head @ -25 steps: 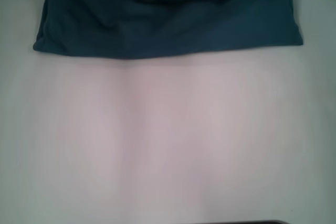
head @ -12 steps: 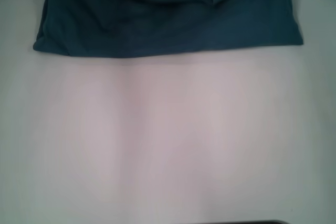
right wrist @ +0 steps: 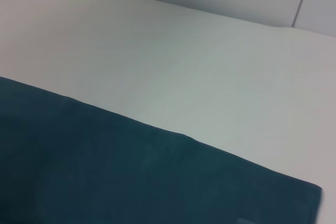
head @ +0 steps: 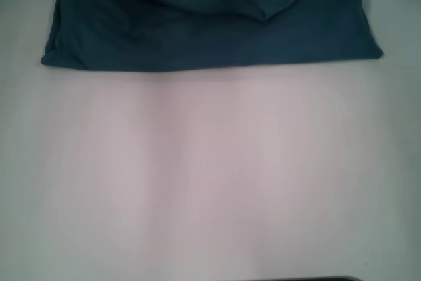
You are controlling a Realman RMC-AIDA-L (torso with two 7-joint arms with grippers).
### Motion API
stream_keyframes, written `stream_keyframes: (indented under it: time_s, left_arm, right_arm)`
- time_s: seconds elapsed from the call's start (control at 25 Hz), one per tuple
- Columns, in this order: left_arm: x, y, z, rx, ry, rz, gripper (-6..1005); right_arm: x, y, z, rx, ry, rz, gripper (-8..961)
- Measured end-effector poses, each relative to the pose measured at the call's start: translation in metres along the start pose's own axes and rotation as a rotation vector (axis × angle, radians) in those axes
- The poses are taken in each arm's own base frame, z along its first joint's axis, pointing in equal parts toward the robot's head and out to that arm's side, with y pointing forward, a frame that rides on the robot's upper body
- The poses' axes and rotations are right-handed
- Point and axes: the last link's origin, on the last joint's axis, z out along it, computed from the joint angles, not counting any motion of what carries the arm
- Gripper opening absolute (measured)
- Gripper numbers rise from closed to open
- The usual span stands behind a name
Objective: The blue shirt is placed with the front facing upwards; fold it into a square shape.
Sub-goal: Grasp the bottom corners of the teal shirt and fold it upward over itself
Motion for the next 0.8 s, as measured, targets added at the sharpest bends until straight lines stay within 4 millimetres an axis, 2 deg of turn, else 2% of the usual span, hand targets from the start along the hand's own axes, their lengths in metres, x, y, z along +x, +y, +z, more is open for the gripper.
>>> stream_keyframes:
  time_s: [0.2,0.44,0.64,0.8]
  left_arm:
    - [0.0,-0.002,-0.001,0.002,-0.001,-0.008,327]
    - [0.001,-0.002,-0.002,-0.001,0.002,-0.017,485]
    - [0.001,-0.002,-0.004,-0.016,0.009,-0.027,622]
    - [0.002,-0.006,-0.014,-0.038,0.018,-0.042,617]
  right_arm:
    - [0.005,-0.01,-0.002,0.028,0.027,0.043,171]
    - [0.016,-0.036,-0.014,0.051,0.111,0.131,373]
    - [0.02,-0.051,-0.028,0.036,0.154,0.175,621]
    - [0.032,-0.054,-0.05,-0.075,0.176,0.257,731]
